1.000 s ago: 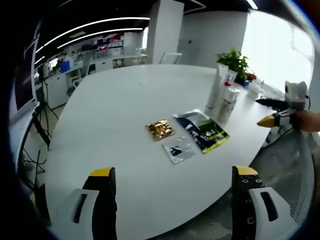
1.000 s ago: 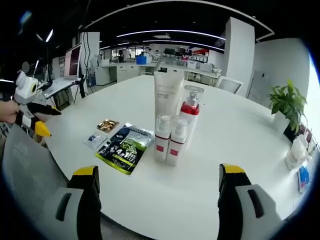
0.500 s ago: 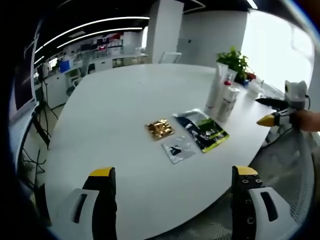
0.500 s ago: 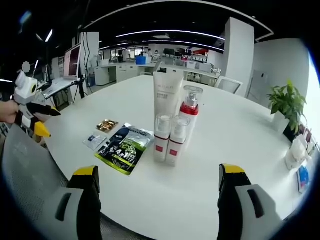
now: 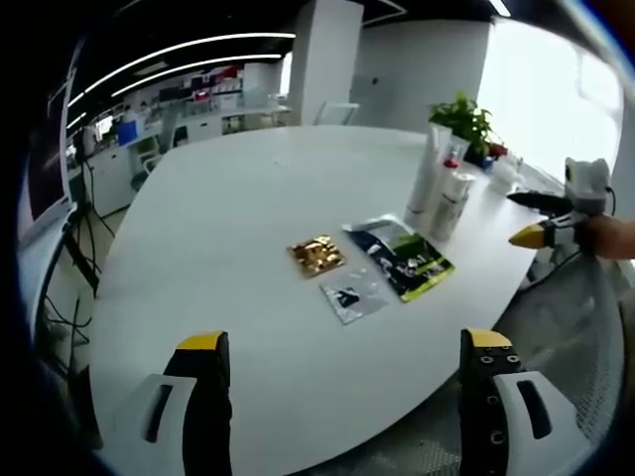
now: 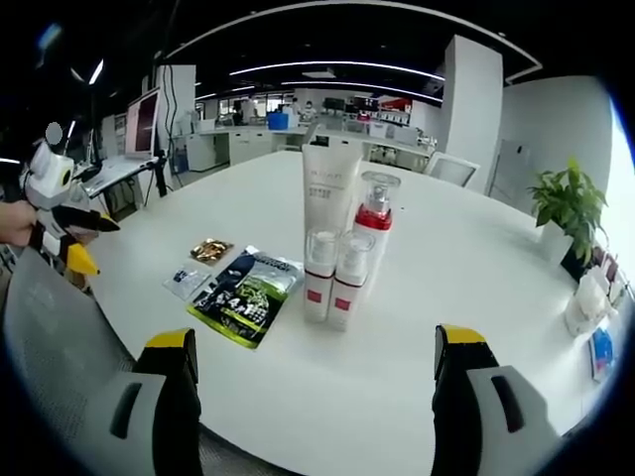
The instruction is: Arrange the skincare products in the storage area until every visible bottle or jar stands upright without overlapping.
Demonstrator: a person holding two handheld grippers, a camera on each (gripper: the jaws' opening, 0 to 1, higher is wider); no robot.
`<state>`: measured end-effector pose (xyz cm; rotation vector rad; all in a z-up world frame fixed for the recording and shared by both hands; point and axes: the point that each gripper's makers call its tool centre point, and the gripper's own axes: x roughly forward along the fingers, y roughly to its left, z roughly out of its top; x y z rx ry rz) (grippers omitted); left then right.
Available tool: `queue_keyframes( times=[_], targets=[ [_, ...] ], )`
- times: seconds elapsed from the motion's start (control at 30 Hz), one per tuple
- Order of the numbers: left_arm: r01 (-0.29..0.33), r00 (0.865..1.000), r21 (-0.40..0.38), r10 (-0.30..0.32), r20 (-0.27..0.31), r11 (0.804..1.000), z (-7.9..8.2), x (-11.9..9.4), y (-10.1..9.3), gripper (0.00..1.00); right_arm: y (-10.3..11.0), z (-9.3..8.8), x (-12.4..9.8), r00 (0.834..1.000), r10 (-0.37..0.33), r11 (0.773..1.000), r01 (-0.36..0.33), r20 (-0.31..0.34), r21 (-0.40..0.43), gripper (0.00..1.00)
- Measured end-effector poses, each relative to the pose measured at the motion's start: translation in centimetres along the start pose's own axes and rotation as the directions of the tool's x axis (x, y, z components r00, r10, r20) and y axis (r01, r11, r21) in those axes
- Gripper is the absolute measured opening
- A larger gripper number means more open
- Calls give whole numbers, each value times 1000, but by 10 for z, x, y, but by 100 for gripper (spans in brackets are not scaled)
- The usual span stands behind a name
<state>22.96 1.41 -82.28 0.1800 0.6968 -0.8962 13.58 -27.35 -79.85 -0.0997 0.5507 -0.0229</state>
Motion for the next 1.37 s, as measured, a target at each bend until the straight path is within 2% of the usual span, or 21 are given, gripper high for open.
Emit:
queue_keyframes(
  times=[1.37],
  targets=[
    [-3, 1000, 3, 3, 0, 1000, -1, -1, 0, 97, -1, 3, -4, 1000, -11, 1000, 11, 17, 17, 99]
  ],
)
